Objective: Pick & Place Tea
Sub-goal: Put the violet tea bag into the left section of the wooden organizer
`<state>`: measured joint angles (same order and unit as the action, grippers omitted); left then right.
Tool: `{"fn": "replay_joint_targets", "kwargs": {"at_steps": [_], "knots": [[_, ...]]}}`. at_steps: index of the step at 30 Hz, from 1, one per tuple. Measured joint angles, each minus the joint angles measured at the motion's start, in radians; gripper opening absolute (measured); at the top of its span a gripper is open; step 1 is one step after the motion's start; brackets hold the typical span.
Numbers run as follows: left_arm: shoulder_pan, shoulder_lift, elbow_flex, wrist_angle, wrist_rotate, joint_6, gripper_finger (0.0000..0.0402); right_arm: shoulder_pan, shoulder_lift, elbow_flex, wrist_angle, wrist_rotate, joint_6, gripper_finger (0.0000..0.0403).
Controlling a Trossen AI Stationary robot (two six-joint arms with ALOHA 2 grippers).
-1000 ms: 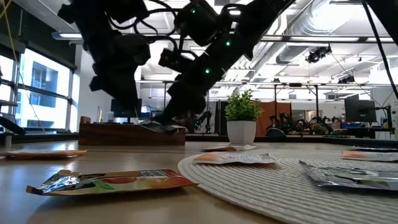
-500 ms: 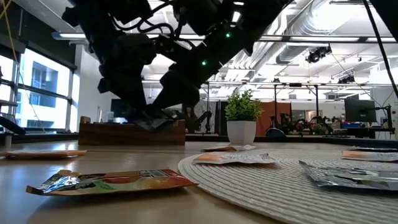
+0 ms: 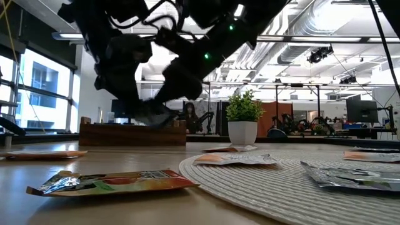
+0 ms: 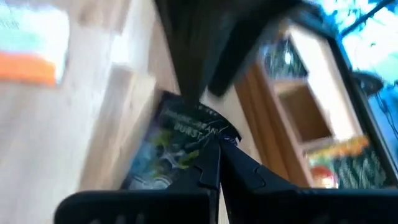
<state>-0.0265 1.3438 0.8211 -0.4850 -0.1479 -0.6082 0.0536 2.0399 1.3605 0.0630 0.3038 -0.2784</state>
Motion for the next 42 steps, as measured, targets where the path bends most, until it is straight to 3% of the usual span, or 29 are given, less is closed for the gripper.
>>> {"fn": "replay_joint_targets", "kwargs": {"at_steps": [11,19,26,30,33,37,42], "knots": [[0.0,0.016,0.001,0.041,0.024,0.039,0.0096,0.0,-0.003,0.0,0.056,-0.021,-0.019,0.0001],[0.0,0.016,0.0,0.036,0.024,0.059,0.0009,-0.008,-0.004,0.0,0.041,-0.023,-0.054,0.0005],[0.0,0.016,0.0,0.008,0.018,0.062,0.0013,-0.016,-0.004,0.001,-0.02,-0.022,-0.026,0.0047],[0.0,0.016,0.015,-0.098,-0.025,0.085,0.0003,-0.017,-0.004,0.001,-0.093,-0.003,0.018,0.0088],[0.0,0.0,0.093,-0.285,-0.131,0.115,0.0003,-0.016,-0.004,0.001,-0.144,0.025,0.065,0.0111],[0.012,0.0,0.221,-0.513,-0.285,0.275,0.0002,-0.016,-0.004,0.0,-0.202,0.025,0.096,0.0127],[0.142,0.0,0.281,-0.621,-0.206,0.416,0.0001,-0.016,-0.004,0.0,-0.208,0.023,0.096,0.013]]}}
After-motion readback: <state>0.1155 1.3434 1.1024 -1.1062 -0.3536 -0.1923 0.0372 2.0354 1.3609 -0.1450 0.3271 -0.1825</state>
